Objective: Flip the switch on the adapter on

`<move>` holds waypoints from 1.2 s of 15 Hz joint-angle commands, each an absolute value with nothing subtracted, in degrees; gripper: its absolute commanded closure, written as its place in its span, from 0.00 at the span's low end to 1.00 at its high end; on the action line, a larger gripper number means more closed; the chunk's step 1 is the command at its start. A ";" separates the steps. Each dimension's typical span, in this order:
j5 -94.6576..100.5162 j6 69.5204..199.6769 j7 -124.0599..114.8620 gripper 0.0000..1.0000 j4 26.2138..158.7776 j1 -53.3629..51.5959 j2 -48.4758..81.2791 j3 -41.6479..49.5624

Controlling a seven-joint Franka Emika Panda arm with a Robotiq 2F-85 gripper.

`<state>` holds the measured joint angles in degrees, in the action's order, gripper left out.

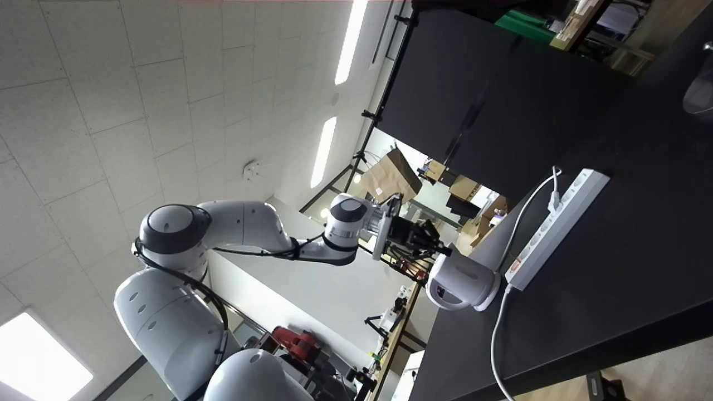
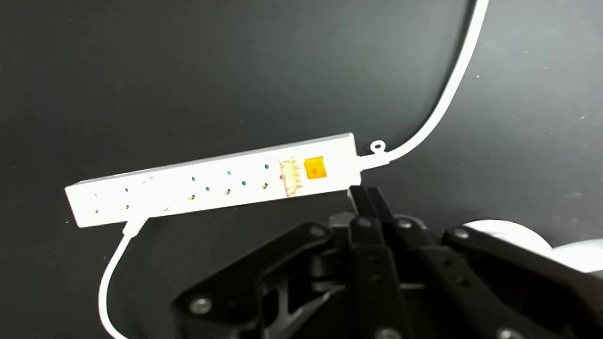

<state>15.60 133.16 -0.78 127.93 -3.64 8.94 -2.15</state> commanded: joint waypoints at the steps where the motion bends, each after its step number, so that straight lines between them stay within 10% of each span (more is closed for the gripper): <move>1: 13.05 131.24 9.46 1.00 122.14 -0.18 12.59 -0.43; 18: 9.76 129.98 34.61 0.99 117.72 4.26 16.26 -1.27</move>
